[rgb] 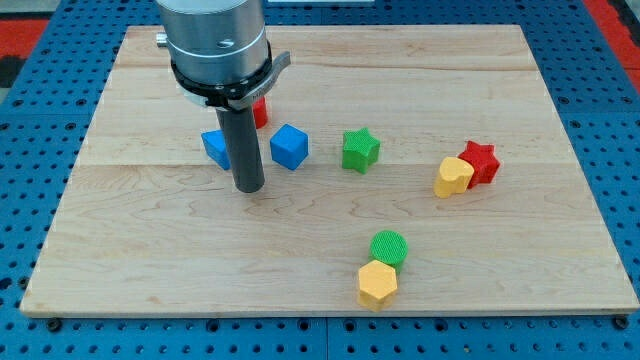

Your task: Slide the green circle to the top left of the hexagon

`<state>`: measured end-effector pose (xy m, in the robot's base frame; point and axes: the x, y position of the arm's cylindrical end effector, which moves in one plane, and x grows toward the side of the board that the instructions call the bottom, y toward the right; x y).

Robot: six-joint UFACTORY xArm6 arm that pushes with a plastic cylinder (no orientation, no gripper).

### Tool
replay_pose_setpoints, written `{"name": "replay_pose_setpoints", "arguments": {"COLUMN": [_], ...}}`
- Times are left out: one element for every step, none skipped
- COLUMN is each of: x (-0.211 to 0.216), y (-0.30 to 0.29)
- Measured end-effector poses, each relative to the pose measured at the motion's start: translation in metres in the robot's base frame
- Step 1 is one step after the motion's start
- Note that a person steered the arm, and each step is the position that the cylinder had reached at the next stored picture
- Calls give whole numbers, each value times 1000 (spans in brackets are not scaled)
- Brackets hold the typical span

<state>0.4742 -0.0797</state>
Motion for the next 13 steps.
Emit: {"name": "replay_pose_setpoints", "arguments": {"x": [0, 0, 0, 0, 12, 43, 44, 115, 113, 63, 25, 37, 90], "y": [4, 8, 19, 133, 180, 160, 244, 250, 190, 142, 111, 204, 208]}}
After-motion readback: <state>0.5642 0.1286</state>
